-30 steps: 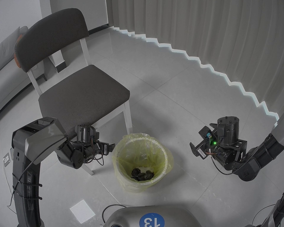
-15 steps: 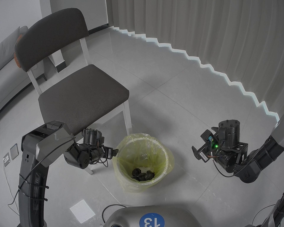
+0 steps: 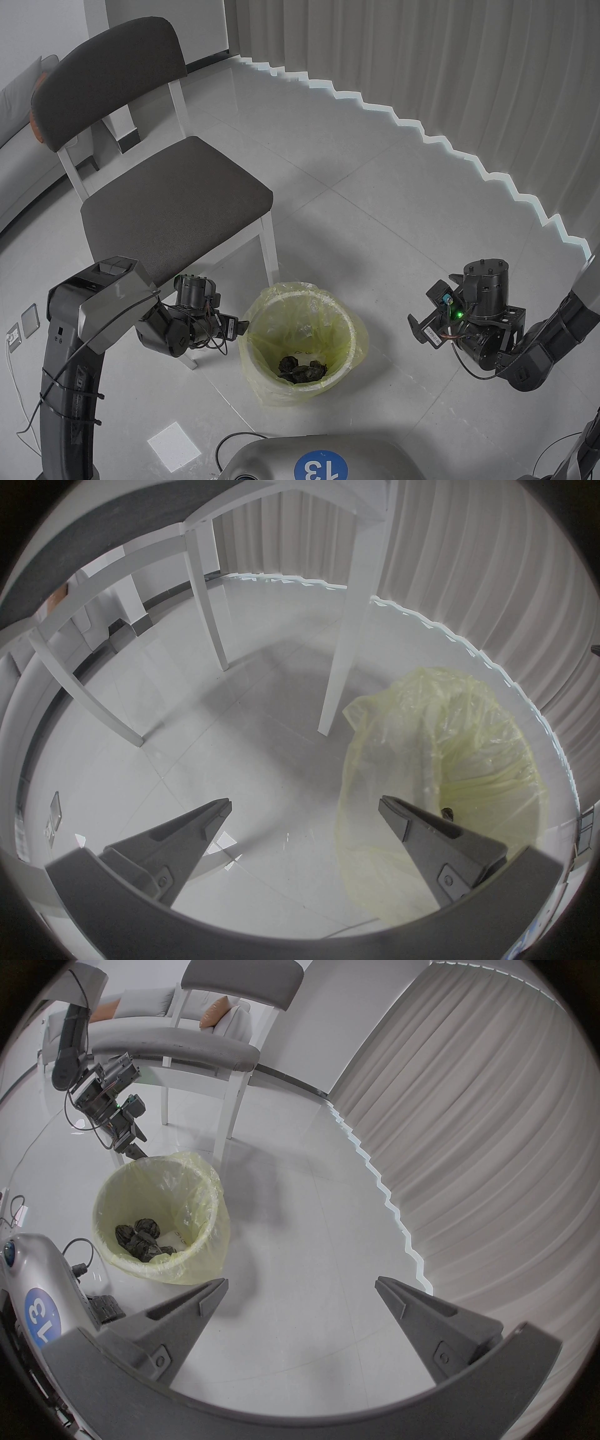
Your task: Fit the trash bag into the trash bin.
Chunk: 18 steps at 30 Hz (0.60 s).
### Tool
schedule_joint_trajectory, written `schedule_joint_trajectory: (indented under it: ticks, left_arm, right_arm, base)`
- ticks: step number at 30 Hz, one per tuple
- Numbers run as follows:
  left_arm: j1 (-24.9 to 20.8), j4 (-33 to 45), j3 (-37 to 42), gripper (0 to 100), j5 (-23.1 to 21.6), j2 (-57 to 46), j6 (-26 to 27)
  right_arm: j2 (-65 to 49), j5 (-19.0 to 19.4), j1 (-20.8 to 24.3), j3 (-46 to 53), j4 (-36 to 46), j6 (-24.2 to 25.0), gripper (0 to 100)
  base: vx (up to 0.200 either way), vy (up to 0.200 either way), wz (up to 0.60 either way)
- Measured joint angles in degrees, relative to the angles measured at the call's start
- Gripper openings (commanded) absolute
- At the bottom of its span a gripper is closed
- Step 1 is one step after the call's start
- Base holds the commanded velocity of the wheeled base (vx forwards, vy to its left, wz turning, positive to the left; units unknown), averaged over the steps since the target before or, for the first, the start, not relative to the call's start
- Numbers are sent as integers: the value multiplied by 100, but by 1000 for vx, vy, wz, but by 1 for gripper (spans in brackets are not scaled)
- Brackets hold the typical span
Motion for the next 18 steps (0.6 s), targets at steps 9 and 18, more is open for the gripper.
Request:
schedule_joint_trajectory:
  ticks: [9,18]
  left_arm:
    - [-26,-67,407,100,2,-439,-11]
    - [-127,-112,801,100,2,-1158,-11]
  right_arm:
    - [-110,-1,0,110,-46,-5,100]
    - [-335,-6,1,218,-62,-2,100]
  base:
    - [0,0,0]
    - [0,0,0]
